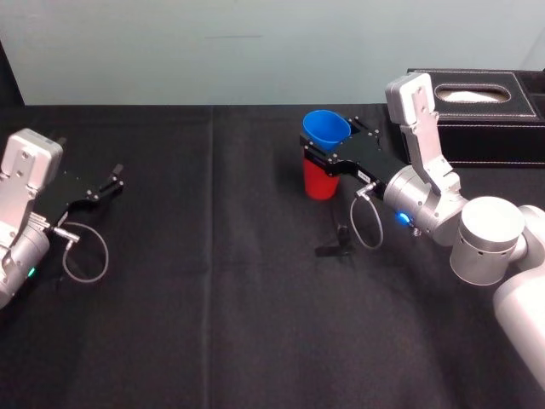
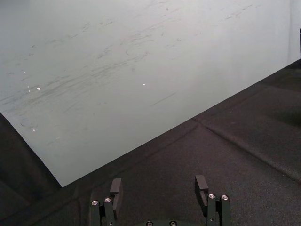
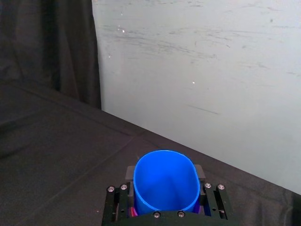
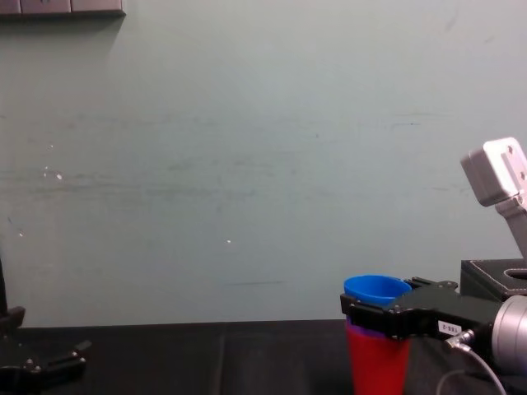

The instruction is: Stack the three plastic cups sequentially using one hand.

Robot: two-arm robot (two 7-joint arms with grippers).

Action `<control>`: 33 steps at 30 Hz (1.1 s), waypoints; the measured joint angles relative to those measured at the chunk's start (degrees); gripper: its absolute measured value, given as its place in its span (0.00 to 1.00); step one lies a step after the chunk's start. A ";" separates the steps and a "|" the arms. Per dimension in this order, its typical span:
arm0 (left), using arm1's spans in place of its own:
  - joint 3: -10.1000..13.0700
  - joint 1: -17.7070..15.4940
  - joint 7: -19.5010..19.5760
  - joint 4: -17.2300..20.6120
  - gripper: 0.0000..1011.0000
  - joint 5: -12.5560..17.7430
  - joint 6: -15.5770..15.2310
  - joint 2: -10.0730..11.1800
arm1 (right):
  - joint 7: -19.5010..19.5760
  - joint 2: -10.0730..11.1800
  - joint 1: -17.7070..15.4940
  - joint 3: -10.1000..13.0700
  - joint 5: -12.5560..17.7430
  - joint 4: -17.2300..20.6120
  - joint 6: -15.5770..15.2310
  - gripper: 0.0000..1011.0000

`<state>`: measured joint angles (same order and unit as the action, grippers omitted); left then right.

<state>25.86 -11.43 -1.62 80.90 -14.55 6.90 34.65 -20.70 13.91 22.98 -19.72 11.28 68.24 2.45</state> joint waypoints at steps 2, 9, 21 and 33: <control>0.00 0.00 0.00 0.00 0.99 0.00 0.00 0.00 | 0.02 0.01 0.00 0.01 0.01 0.02 -0.02 0.72; 0.00 0.00 0.00 0.00 0.99 0.00 0.00 0.00 | 0.08 0.04 0.00 0.04 0.03 0.06 -0.07 0.83; 0.00 0.00 0.00 0.00 0.99 0.00 0.00 0.00 | 0.07 0.06 -0.01 0.06 0.09 0.20 -0.15 0.99; 0.00 0.00 0.00 0.00 0.99 0.00 0.00 0.00 | -0.66 2.97 -5.94 1.71 1.84 9.95 -1.58 0.99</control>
<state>25.86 -11.43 -1.62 80.90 -14.55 6.91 34.65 -21.36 16.88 17.04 -18.02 13.12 78.20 0.87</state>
